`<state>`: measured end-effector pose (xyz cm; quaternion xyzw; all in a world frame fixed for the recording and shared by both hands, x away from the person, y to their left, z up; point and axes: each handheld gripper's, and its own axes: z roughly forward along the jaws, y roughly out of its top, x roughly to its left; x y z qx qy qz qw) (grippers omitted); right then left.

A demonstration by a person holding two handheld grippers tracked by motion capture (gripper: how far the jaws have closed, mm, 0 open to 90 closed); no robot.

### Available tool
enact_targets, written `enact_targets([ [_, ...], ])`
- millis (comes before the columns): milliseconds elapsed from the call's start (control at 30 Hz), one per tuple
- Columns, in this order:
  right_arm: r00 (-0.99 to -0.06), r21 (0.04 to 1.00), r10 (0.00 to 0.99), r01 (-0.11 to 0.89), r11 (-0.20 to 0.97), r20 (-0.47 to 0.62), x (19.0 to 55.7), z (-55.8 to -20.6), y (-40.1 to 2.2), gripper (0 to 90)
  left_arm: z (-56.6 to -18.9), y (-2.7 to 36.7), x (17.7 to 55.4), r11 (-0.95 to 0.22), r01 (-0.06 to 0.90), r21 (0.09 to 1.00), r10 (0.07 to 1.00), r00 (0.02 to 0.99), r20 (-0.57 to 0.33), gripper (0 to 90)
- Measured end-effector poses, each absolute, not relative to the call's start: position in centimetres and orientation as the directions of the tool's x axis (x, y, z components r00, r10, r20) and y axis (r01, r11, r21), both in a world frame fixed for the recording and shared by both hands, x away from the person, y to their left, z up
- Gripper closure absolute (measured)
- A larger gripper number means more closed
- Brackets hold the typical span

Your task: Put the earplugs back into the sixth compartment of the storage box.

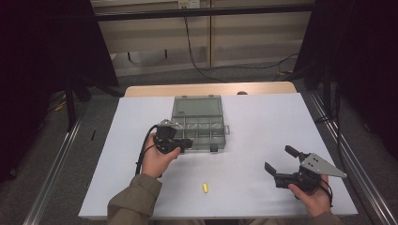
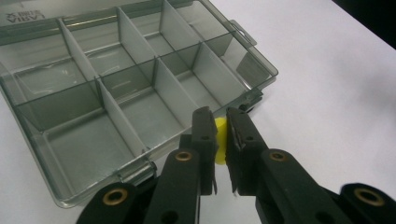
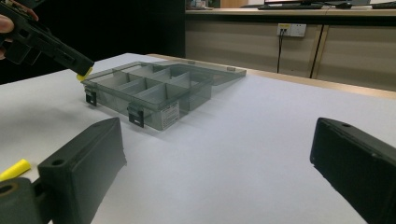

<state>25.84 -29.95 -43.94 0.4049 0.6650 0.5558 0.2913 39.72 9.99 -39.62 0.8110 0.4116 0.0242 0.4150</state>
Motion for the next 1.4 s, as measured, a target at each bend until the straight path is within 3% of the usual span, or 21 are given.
enact_targets([
  [1100, -0.513, 0.976, 0.856, 0.209, 0.056, 0.061, 25.8, -43.9, -29.8, 3.0, -40.1, 9.2, 42.6, -0.273, 0.668, 0.692, 0.745, 0.602, -0.287, 81.4],
  [1400, -0.521, 0.976, 0.851, 0.209, 0.055, 0.064, 25.8, -43.8, -29.8, 3.8, -40.5, 9.1, 42.9, -0.268, 0.66, 0.702, 0.755, 0.596, -0.272, 76.5],
])
